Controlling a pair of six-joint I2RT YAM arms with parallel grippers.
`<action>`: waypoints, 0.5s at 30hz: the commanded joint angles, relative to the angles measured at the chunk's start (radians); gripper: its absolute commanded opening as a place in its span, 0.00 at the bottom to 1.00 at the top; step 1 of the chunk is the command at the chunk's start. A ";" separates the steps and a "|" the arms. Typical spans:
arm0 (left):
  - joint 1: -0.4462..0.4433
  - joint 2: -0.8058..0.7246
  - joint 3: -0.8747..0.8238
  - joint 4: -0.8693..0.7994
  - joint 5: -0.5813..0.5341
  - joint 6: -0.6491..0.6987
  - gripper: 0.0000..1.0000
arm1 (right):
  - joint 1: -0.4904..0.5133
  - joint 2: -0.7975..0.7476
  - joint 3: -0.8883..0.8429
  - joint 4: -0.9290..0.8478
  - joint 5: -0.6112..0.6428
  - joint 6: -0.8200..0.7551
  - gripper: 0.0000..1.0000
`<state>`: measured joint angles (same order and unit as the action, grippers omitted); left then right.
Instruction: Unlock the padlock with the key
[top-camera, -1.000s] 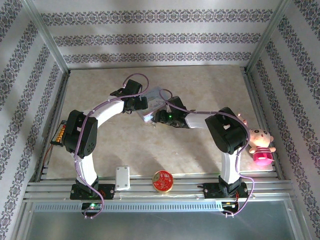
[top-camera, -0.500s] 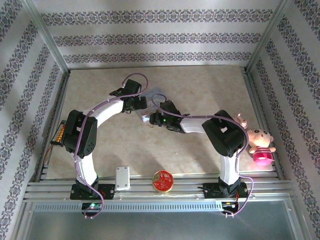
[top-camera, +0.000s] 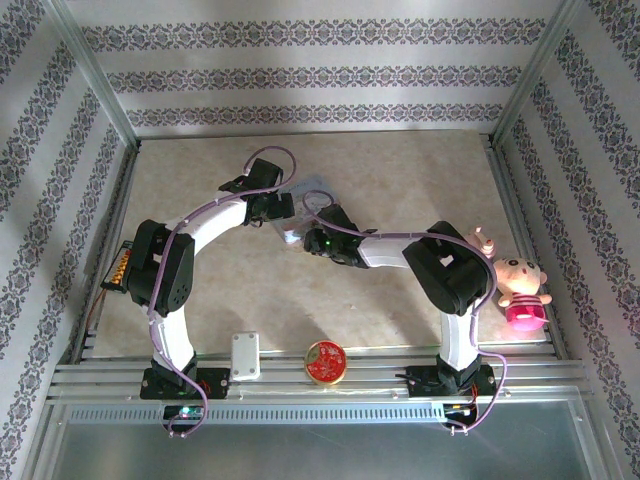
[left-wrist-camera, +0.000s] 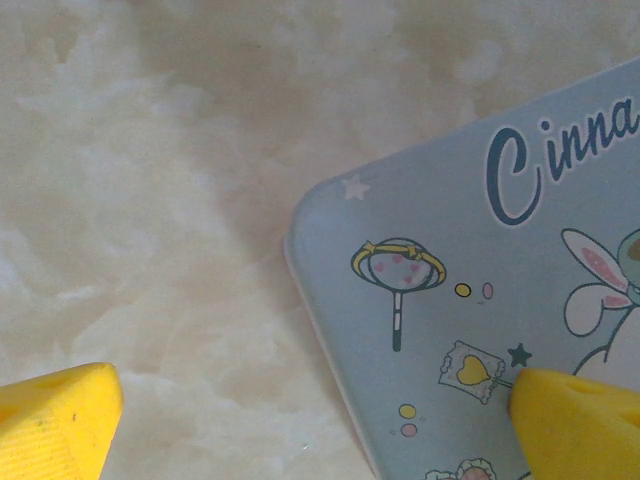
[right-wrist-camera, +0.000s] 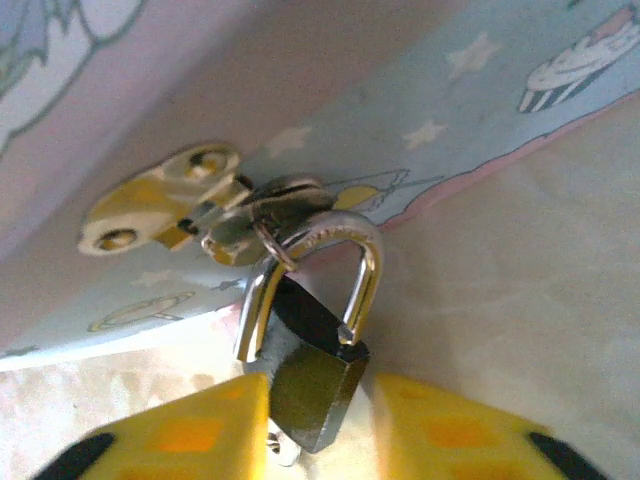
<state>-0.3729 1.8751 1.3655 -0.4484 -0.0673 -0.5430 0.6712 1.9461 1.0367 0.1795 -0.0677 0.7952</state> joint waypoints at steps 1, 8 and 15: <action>0.007 0.019 0.004 -0.053 -0.011 -0.006 0.99 | -0.020 0.013 -0.038 0.009 -0.014 0.056 0.25; 0.011 0.015 -0.007 -0.060 -0.025 -0.001 0.99 | -0.054 -0.003 -0.095 0.113 -0.049 0.130 0.09; 0.021 0.006 -0.020 -0.052 -0.017 -0.009 0.99 | -0.101 -0.012 -0.207 0.341 -0.121 0.251 0.00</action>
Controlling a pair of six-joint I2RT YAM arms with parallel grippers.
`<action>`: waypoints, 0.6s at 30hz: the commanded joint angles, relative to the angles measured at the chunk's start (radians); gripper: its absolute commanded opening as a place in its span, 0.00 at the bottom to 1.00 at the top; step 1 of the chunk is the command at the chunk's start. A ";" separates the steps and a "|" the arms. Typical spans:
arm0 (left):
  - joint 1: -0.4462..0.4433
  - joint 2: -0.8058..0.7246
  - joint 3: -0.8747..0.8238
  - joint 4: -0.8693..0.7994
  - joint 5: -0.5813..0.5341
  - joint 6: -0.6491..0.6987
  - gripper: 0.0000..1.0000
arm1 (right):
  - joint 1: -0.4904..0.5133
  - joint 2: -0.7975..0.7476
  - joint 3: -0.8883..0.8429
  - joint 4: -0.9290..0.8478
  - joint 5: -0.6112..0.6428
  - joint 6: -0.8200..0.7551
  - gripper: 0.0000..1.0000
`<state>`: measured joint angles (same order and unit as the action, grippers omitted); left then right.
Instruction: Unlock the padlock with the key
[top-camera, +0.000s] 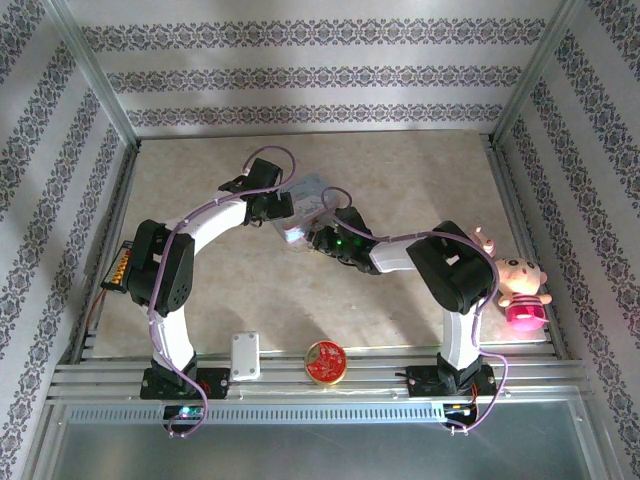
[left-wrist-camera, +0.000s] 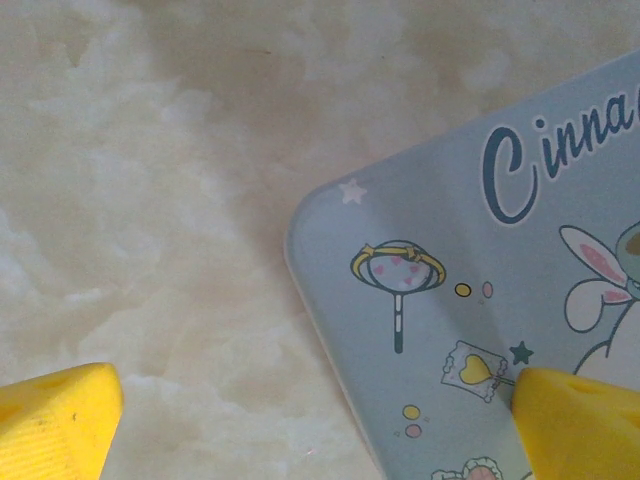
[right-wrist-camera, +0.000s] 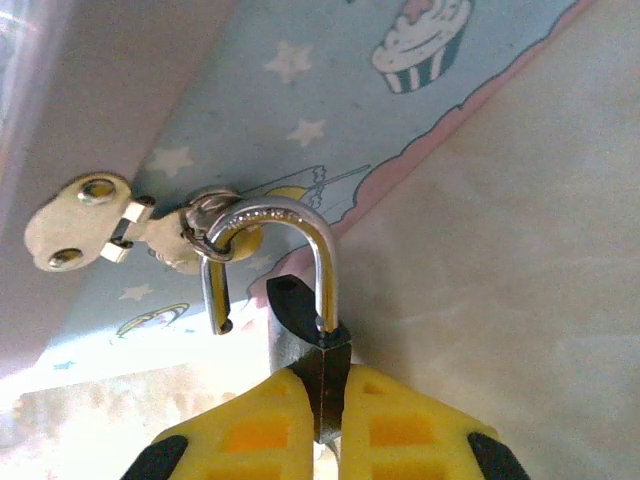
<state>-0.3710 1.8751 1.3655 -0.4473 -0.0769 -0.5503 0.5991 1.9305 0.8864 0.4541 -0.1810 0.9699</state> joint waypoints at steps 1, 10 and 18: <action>0.019 0.006 -0.020 -0.053 -0.005 -0.001 0.99 | -0.035 0.007 -0.069 0.104 -0.016 0.095 0.00; 0.020 0.001 -0.023 -0.050 -0.004 0.001 0.99 | -0.050 0.061 -0.083 0.276 -0.040 0.179 0.00; 0.021 0.001 -0.038 -0.041 0.008 -0.009 0.99 | -0.054 0.079 -0.090 0.358 0.001 0.250 0.00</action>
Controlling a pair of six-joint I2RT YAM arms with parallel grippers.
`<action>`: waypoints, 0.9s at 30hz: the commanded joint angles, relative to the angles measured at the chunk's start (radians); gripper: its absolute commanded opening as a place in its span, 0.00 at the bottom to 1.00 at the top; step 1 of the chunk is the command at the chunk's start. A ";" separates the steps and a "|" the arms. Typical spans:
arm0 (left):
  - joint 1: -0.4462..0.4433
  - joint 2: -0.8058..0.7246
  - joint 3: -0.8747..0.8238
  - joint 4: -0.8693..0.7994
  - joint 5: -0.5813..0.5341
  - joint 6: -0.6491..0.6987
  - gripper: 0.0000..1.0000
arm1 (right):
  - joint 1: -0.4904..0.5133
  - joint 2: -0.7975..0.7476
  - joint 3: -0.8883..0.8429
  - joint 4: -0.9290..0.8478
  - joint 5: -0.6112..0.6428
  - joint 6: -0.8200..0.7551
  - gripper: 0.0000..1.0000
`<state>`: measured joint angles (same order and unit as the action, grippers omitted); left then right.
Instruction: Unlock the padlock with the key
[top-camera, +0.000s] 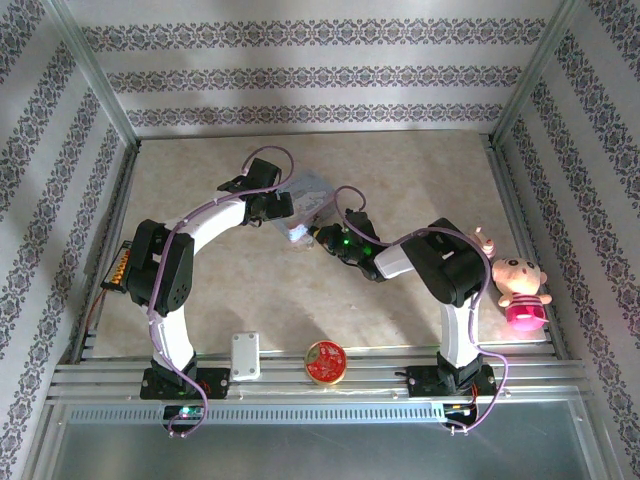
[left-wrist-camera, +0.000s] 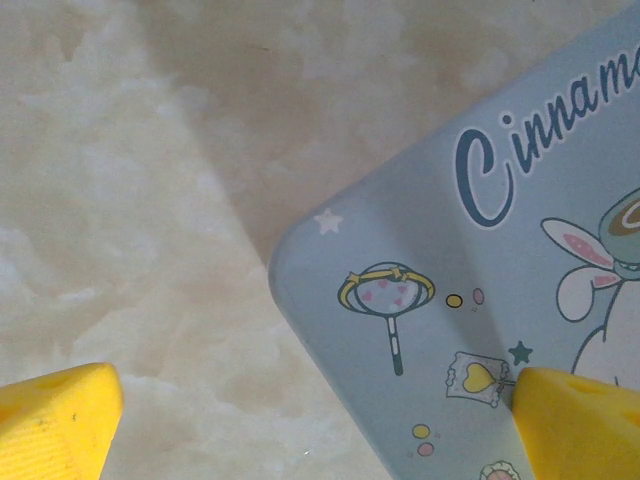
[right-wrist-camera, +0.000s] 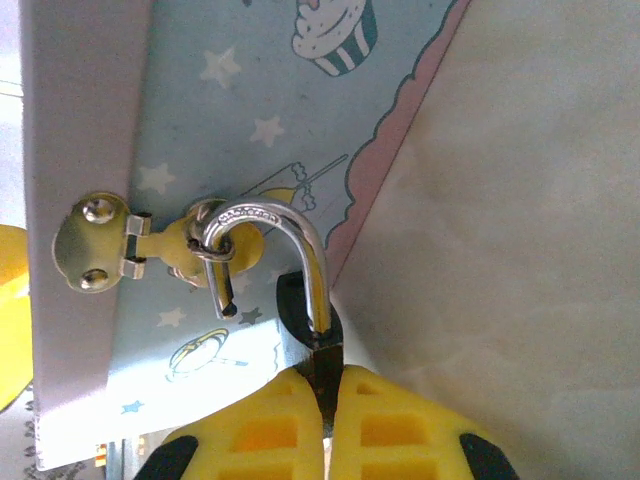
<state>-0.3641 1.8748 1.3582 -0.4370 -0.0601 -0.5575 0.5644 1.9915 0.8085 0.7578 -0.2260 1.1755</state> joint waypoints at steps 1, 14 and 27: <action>0.013 0.002 -0.031 -0.050 -0.008 -0.001 0.99 | -0.021 0.019 -0.014 0.063 0.047 0.049 0.00; 0.014 -0.001 -0.051 -0.043 -0.002 0.002 0.99 | -0.041 0.043 0.000 0.124 0.062 0.121 0.00; 0.018 0.009 -0.056 -0.044 -0.004 0.008 0.93 | -0.110 0.003 0.031 0.023 0.001 0.077 0.00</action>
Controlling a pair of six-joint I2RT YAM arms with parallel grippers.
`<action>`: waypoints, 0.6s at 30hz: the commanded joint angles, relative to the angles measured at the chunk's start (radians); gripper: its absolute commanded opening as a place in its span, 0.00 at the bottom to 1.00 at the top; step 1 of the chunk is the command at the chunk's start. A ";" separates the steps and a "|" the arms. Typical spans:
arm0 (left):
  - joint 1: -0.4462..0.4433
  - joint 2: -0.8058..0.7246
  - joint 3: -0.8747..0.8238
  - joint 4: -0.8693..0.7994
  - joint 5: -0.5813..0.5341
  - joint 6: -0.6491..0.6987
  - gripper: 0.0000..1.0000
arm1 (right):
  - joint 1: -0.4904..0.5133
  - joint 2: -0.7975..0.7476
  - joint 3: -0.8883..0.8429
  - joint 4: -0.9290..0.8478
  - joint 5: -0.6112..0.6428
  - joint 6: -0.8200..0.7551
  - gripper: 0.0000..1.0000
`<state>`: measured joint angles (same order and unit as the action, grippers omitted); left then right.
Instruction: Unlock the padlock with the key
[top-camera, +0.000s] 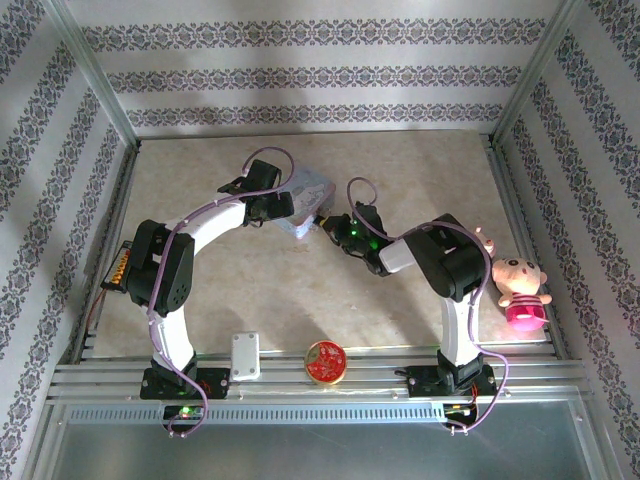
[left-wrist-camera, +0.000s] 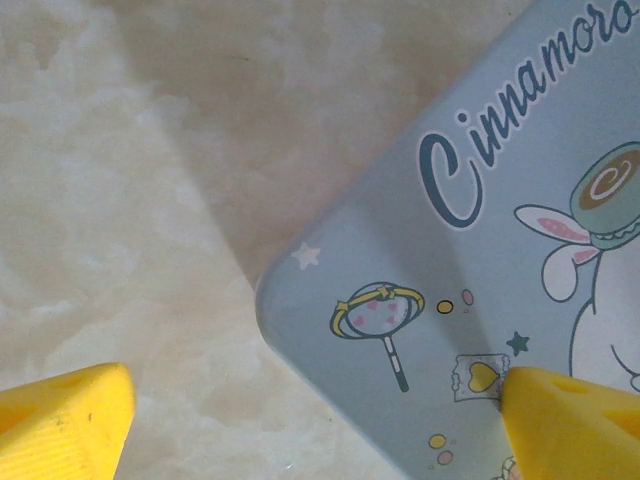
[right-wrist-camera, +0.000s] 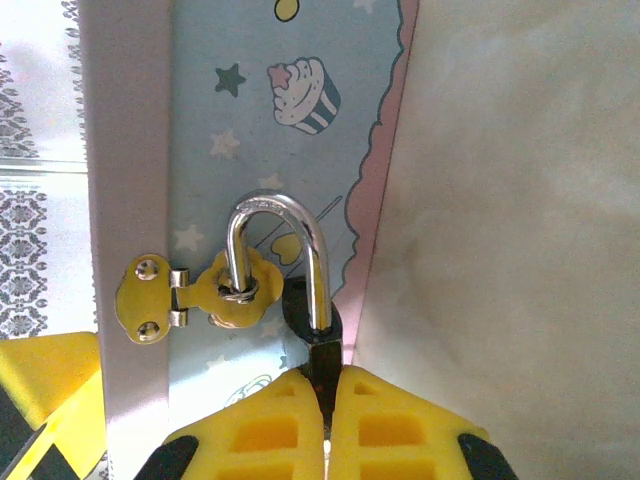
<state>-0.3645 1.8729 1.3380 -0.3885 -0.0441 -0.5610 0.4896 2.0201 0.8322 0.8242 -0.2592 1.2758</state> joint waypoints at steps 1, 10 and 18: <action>0.019 0.009 -0.034 -0.092 -0.020 0.012 0.92 | -0.040 -0.026 0.004 -0.043 0.032 -0.023 0.00; 0.022 0.012 -0.036 -0.086 -0.007 0.003 0.89 | -0.065 0.030 0.054 0.051 0.000 0.050 0.00; 0.023 0.012 -0.043 -0.082 -0.002 0.002 0.86 | -0.068 0.025 0.146 -0.115 -0.029 -0.003 0.00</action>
<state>-0.3569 1.8729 1.3346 -0.3775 -0.0303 -0.5652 0.4393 2.0663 0.9386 0.7685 -0.3134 1.3025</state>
